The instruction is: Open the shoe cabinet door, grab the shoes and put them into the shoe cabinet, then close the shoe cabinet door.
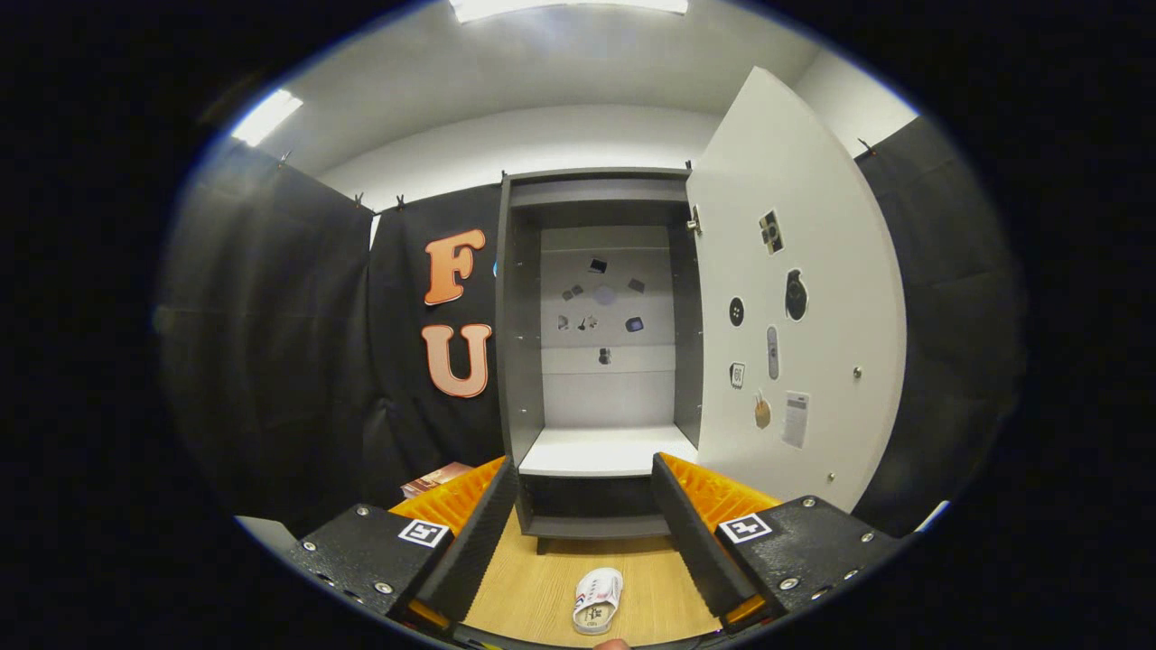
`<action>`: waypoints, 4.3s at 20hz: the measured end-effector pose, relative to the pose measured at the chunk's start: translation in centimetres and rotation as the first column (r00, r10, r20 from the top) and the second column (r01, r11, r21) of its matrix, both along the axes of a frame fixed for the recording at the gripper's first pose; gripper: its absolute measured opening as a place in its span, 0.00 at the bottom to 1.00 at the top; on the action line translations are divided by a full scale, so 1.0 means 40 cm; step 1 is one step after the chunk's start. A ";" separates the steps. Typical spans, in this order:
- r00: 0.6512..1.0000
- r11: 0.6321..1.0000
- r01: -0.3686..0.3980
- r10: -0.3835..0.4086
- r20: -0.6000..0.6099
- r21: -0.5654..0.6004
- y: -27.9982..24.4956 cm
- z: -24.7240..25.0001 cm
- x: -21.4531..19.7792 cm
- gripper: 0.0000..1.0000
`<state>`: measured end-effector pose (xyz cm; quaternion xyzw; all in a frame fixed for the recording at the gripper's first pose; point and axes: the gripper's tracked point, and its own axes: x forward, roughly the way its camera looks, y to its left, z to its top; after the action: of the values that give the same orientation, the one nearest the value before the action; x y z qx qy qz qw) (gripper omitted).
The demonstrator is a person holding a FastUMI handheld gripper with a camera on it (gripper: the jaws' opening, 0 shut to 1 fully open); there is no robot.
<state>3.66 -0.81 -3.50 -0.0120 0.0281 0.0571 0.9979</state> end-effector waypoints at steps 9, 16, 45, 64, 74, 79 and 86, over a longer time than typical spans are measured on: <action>0.982 1.000 0.007 -0.002 -0.188 0.026 0.033 -0.243 0.050 0.93; 0.942 0.999 0.020 -0.002 -0.337 0.049 0.039 -0.470 0.077 0.93; 0.650 0.997 0.063 -0.014 -0.760 0.035 0.037 -1.149 0.123 0.82; 0.660 0.996 0.088 -0.078 -0.748 -0.026 0.009 -1.122 0.134 0.00; 0.804 0.997 0.071 -0.044 -0.594 0.023 0.049 -0.800 0.216 0.00; 0.895 0.999 0.048 -0.036 -0.445 0.015 0.050 -0.535 0.289 0.00; 0.955 0.999 0.028 -0.017 -0.297 0.032 0.045 -0.300 0.422 0.00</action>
<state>20.56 0.99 -15.51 0.0150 0.1768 0.0473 0.9830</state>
